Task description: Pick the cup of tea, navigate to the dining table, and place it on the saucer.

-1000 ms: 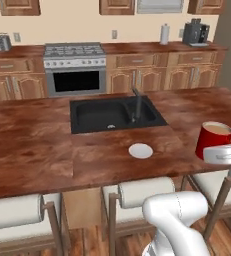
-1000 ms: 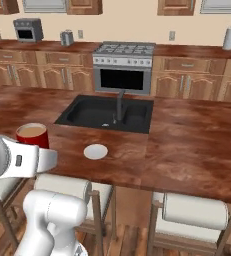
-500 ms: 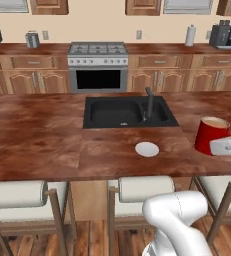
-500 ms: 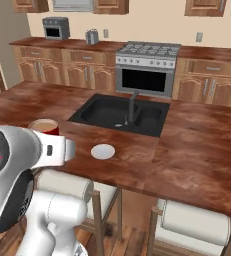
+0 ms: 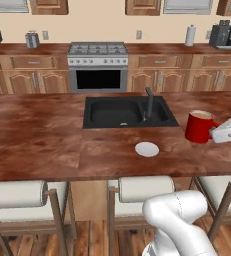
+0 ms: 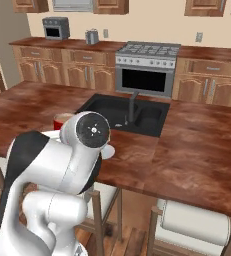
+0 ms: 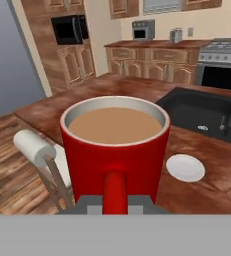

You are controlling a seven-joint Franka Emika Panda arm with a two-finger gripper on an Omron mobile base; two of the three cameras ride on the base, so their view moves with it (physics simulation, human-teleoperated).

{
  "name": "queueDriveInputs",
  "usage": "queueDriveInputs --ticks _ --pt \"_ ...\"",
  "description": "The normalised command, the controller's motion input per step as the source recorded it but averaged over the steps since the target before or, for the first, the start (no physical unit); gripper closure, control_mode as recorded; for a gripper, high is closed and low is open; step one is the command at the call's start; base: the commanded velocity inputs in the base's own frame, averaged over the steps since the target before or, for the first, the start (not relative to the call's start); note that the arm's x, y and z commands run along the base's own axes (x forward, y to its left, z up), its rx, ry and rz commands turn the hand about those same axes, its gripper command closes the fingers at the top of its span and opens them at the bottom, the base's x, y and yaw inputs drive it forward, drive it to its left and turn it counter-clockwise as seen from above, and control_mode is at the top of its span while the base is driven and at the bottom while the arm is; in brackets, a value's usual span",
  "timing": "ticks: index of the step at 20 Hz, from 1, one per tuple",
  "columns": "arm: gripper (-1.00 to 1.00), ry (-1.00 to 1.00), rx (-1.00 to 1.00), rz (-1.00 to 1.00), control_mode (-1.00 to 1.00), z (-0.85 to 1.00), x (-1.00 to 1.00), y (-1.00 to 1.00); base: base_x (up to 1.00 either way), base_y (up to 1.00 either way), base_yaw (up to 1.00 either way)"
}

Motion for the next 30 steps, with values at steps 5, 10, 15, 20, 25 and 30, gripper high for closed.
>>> queueDriveInputs --ticks 5,10,15,20,25,30 --pt "1.0 0.0 -0.07 0.09 -1.0 -0.2 0.68 0.06 0.0 0.0 0.0" --pt "1.0 0.0 -0.07 0.06 -1.0 -0.35 0.61 0.02 0.0 0.0 0.0" --pt "1.0 0.03 -0.03 0.09 -1.0 -0.57 0.53 0.0 0.0 0.0 0.0" --pt "1.0 0.01 -0.01 0.13 -1.0 -0.56 0.35 0.0 0.0 0.0 0.0" --pt "1.0 -0.01 0.0 0.1 -1.0 -0.52 0.33 0.0 0.0 0.0 0.0" --pt "1.0 0.0 0.0 0.06 -1.0 -0.38 0.37 0.0 0.0 0.0 0.0"
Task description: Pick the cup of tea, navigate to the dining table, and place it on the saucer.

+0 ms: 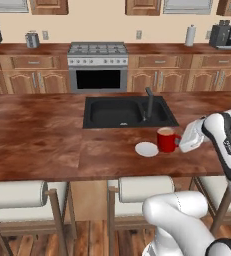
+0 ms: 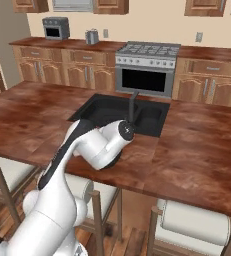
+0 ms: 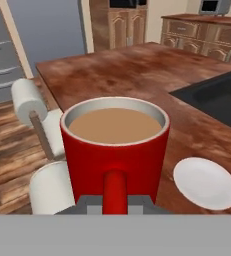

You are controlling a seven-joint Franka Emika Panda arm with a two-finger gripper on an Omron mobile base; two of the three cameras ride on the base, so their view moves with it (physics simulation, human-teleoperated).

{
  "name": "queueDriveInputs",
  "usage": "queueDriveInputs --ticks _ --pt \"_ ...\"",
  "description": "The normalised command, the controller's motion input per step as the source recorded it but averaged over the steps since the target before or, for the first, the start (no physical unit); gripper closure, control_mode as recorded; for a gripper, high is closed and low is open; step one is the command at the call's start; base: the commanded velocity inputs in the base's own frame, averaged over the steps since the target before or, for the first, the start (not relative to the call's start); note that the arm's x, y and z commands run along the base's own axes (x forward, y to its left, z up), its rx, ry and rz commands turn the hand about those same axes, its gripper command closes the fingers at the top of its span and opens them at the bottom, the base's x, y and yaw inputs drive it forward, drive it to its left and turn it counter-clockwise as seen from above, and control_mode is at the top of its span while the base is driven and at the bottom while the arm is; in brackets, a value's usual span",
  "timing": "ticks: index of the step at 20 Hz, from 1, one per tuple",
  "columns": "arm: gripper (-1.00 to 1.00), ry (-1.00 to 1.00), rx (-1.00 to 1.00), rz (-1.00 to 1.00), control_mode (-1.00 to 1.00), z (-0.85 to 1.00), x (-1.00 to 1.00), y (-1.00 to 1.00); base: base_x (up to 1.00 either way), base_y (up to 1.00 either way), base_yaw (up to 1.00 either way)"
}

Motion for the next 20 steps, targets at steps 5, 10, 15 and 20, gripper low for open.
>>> queueDriveInputs --ticks 5,10,15,20 --pt "1.0 0.0 0.0 0.03 -1.0 -0.26 0.47 0.0 0.0 0.0 0.0" --pt "1.0 0.0 0.0 0.02 -1.0 -0.23 0.49 0.0 0.0 0.0 0.0" --pt "1.0 0.0 0.0 0.03 -1.0 -0.19 0.44 0.0 0.0 0.0 0.0" --pt "1.0 0.0 0.0 0.03 -1.0 -0.21 0.42 -0.06 0.0 0.0 0.0"
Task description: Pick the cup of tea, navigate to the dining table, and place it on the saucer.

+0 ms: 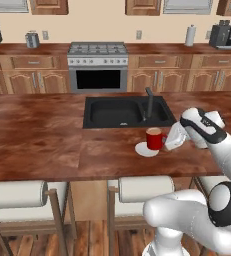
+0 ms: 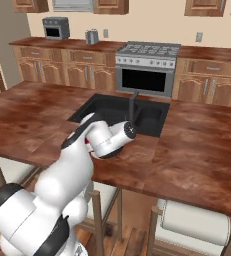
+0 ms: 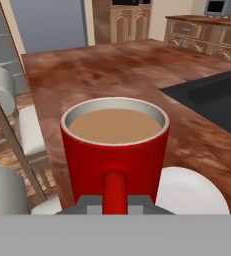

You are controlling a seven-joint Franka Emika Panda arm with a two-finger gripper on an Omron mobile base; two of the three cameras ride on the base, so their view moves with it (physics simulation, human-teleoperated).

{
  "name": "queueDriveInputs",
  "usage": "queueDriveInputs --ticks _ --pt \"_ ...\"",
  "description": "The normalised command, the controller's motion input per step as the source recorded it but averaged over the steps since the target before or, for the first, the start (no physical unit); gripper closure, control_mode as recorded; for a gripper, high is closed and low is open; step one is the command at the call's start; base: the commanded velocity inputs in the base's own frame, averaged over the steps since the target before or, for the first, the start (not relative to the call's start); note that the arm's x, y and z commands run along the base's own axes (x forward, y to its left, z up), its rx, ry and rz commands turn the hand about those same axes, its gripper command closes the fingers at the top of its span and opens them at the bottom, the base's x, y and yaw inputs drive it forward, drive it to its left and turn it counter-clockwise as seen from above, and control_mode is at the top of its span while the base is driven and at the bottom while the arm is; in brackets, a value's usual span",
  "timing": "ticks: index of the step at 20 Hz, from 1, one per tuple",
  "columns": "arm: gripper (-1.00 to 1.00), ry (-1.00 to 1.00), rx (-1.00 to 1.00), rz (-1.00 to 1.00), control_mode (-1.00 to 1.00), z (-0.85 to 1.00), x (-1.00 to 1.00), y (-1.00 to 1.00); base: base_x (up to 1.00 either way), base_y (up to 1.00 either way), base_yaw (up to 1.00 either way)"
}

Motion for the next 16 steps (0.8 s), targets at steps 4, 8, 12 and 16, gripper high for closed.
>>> queueDriveInputs --ticks 4,8,12,16 --pt "1.0 0.0 0.0 0.05 -1.0 -0.24 0.38 -0.11 0.0 0.0 0.0" --pt "1.0 0.0 0.02 0.06 -1.0 -0.23 0.27 -0.18 0.0 0.0 0.0" --pt "1.0 0.0 0.01 0.04 -1.0 -0.27 0.2 -0.13 0.0 0.0 0.0" --pt "1.0 0.0 0.0 0.01 -1.0 -0.28 0.21 -0.05 0.0 0.0 0.0"
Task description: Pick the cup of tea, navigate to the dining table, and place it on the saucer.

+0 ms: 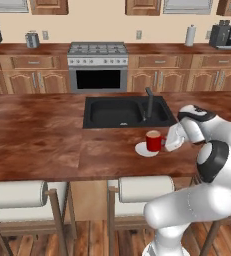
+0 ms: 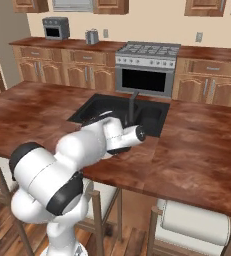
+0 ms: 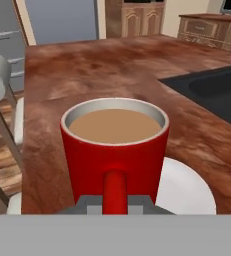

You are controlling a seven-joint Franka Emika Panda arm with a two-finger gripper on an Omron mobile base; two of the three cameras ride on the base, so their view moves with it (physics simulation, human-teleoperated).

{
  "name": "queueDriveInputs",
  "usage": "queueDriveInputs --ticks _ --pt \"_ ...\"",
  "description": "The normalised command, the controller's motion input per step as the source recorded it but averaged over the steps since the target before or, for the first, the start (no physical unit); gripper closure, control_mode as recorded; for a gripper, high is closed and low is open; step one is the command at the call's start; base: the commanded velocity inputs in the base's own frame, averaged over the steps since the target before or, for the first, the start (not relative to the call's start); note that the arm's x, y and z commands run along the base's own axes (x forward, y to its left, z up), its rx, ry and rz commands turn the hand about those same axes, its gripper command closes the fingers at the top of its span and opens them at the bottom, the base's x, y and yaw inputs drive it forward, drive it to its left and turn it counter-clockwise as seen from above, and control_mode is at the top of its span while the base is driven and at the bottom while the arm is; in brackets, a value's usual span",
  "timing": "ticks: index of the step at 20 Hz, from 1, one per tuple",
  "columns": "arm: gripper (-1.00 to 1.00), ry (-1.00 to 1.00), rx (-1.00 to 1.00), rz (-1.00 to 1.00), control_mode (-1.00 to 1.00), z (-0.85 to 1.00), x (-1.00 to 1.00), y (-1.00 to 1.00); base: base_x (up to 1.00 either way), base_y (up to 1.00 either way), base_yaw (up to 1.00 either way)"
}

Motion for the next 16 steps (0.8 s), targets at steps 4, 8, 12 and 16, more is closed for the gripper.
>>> queueDriveInputs --ticks 4,8,12,16 --pt "1.0 0.0 0.0 0.0 -1.0 -0.23 0.22 0.0 0.0 0.0 0.0" --pt "1.0 0.0 0.0 0.0 -1.0 -0.17 0.26 0.0 0.0 0.0 0.0" --pt "1.0 0.0 0.0 0.0 -1.0 -0.14 0.26 0.0 0.0 0.0 0.0" --pt "1.0 0.0 0.0 0.0 -1.0 -0.11 0.19 0.0 0.0 0.0 0.0"
